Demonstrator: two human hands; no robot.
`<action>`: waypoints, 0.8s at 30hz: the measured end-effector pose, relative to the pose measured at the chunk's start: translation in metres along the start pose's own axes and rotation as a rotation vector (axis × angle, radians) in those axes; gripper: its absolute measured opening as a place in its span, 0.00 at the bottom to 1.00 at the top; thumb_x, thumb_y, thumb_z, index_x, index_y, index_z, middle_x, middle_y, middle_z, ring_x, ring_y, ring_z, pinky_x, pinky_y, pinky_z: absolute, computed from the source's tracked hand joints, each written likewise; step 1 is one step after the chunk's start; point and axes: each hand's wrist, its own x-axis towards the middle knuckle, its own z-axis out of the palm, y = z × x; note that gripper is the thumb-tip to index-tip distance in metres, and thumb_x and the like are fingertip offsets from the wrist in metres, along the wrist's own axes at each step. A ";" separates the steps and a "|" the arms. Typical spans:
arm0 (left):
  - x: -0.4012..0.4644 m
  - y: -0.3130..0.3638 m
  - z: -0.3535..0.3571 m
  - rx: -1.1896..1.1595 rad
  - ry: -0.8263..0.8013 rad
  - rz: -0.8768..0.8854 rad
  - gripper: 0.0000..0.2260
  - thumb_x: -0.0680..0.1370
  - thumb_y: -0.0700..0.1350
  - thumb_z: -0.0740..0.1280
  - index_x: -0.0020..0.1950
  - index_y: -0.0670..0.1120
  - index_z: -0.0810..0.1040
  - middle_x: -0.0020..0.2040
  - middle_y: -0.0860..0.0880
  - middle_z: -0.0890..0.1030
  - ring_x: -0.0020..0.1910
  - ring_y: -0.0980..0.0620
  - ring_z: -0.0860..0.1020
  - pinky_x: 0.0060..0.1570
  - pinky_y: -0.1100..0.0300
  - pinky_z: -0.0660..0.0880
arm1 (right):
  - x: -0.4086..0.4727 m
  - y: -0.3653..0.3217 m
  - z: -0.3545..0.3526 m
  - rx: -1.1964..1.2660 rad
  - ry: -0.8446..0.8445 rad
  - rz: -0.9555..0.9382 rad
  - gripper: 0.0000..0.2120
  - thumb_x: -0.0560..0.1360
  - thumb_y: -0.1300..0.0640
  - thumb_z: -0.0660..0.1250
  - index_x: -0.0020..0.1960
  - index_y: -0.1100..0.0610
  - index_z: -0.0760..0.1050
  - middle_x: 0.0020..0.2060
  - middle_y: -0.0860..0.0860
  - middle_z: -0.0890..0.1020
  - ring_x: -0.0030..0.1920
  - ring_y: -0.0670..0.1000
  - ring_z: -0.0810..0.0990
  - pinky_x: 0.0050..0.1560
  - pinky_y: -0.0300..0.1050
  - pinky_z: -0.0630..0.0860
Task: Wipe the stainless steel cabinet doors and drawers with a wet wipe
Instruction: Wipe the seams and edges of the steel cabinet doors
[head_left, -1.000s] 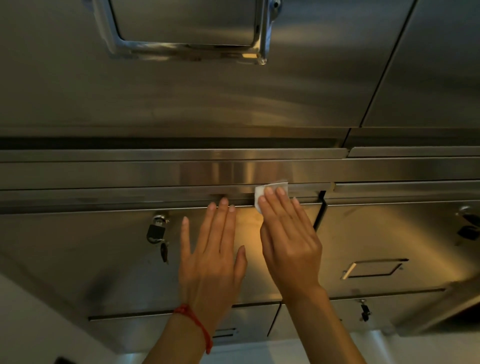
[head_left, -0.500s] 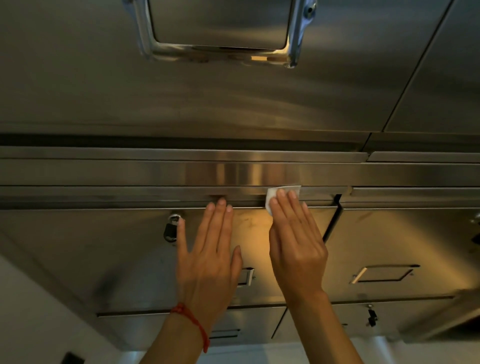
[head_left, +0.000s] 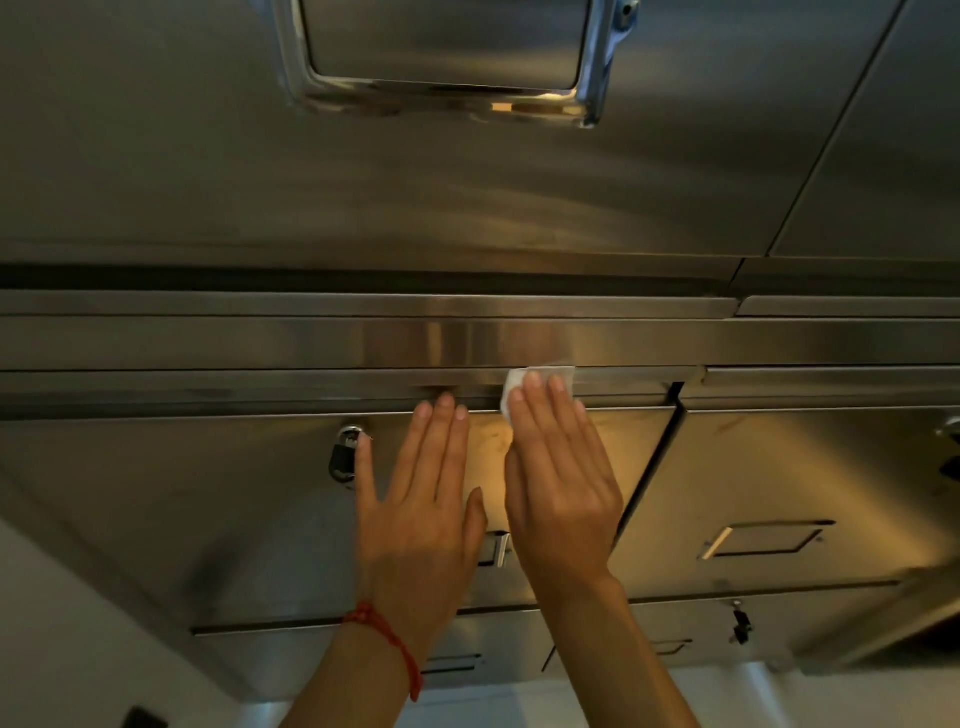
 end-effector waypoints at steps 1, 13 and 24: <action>0.000 0.000 0.000 0.000 -0.002 0.000 0.26 0.75 0.49 0.56 0.70 0.39 0.67 0.71 0.42 0.67 0.71 0.46 0.65 0.67 0.38 0.57 | 0.000 -0.004 0.001 0.013 -0.015 -0.027 0.12 0.79 0.64 0.60 0.60 0.65 0.76 0.60 0.60 0.77 0.63 0.56 0.75 0.65 0.51 0.69; 0.003 0.003 -0.004 -0.027 -0.025 -0.025 0.25 0.75 0.49 0.55 0.69 0.38 0.69 0.70 0.41 0.70 0.68 0.44 0.68 0.66 0.37 0.60 | 0.000 0.015 -0.007 -0.022 -0.001 -0.029 0.13 0.76 0.66 0.64 0.60 0.65 0.76 0.60 0.59 0.78 0.63 0.56 0.75 0.65 0.50 0.70; 0.003 0.005 -0.002 -0.091 -0.026 -0.062 0.26 0.75 0.50 0.55 0.70 0.38 0.68 0.70 0.42 0.69 0.70 0.48 0.62 0.67 0.38 0.57 | 0.000 0.036 -0.016 -0.028 0.035 0.087 0.14 0.74 0.69 0.66 0.59 0.66 0.77 0.58 0.60 0.78 0.62 0.58 0.76 0.63 0.53 0.72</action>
